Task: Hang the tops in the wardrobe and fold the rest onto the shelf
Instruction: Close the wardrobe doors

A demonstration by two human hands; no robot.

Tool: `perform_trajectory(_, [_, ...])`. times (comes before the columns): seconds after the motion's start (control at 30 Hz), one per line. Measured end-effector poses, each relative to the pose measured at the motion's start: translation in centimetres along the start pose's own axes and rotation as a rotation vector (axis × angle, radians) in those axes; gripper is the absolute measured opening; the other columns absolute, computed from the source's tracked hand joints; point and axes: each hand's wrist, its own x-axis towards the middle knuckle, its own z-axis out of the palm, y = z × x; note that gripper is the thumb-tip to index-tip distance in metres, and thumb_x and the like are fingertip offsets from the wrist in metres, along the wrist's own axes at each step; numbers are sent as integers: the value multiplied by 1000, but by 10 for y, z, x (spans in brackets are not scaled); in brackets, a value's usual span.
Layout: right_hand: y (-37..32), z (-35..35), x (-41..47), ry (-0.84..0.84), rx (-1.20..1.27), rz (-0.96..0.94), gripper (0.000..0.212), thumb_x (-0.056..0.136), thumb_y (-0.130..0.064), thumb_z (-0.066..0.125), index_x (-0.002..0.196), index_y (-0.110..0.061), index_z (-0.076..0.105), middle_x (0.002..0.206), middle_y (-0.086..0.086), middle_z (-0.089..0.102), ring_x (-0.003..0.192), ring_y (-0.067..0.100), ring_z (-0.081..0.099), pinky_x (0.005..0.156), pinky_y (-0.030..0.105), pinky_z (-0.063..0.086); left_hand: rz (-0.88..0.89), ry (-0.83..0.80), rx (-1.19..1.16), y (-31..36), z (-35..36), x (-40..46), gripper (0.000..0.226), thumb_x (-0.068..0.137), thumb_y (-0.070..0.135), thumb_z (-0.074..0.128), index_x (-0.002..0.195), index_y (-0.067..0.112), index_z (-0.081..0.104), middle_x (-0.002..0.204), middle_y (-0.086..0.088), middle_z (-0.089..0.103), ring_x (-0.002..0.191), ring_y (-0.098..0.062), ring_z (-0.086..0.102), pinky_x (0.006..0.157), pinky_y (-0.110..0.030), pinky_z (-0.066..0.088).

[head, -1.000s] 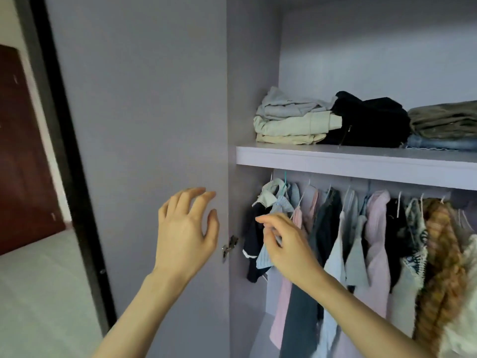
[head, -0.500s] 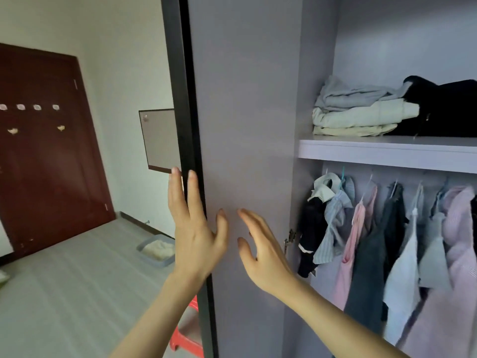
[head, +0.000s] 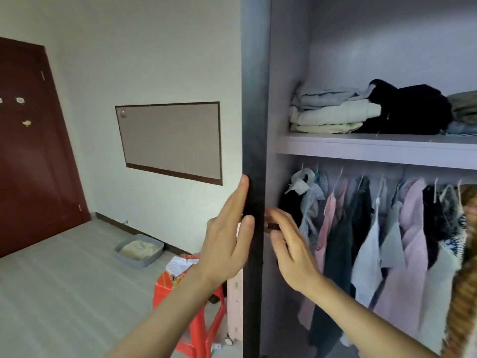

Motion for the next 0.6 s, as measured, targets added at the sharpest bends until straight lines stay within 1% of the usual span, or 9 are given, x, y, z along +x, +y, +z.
perform_trajectory(0.1, [2,-47,-20,52,62,81,35,97,-27,34,130,-31,45,129,-14,54,124,1,47,103,15,36,65,-109,0,26,40,10,53,99,28,32,148,31,11,148,14,31,121,-6,50,96,-10,40])
perform_trajectory(0.17, [6,-80,-33,122,101,185,32,97,-28,32,124,-41,44,127,-24,52,123,-7,45,100,7,33,84,-162,-5,40,74,19,53,100,30,30,149,33,9,147,17,31,122,-3,48,96,-11,39])
perform_trajectory(0.23, [15,-115,-45,218,70,266,32,101,-22,34,123,-43,42,129,-24,50,122,-9,44,99,4,32,77,-238,-16,51,114,31,52,101,34,27,148,37,5,147,19,29,135,2,29,103,-13,33])
perform_trajectory(0.3, [29,-148,-51,294,-22,343,42,100,-10,39,133,-37,37,133,-13,48,121,-4,46,99,8,33,41,-341,35,57,153,47,51,101,37,24,147,39,2,149,12,35,143,-1,8,105,-27,34])
perform_trajectory(0.33, [36,-161,-50,300,-63,391,48,99,-7,40,140,-32,32,136,-6,45,123,3,45,101,13,33,25,-389,55,58,171,55,51,101,38,23,148,38,3,151,9,34,144,-5,4,106,-33,35])
perform_trajectory(0.43, [60,-198,-41,233,-214,509,61,97,-6,42,150,-21,16,141,1,38,128,12,38,106,22,31,16,-568,126,57,218,78,50,103,36,21,151,30,11,158,12,10,146,-15,-4,113,-39,28])
perform_trajectory(0.53, [80,-216,-30,136,-333,586,68,97,-11,40,152,-20,1,151,3,25,136,20,31,111,31,31,70,-712,353,46,249,88,57,101,28,25,151,30,-4,158,11,-14,146,-21,-14,119,-43,13])
perform_trajectory(0.57, [85,-219,-28,114,-332,606,69,97,-10,39,151,-20,-3,156,2,16,140,20,25,113,31,29,81,-738,420,42,256,91,64,99,23,29,150,30,-9,157,10,-19,145,-22,-16,118,-44,9])
perform_trajectory(0.6, [90,-222,-24,102,-329,630,70,97,-10,39,151,-21,-5,157,2,16,140,21,27,111,30,31,84,-759,476,39,262,94,70,97,19,33,149,31,-12,156,9,-23,145,-23,-19,118,-45,6])
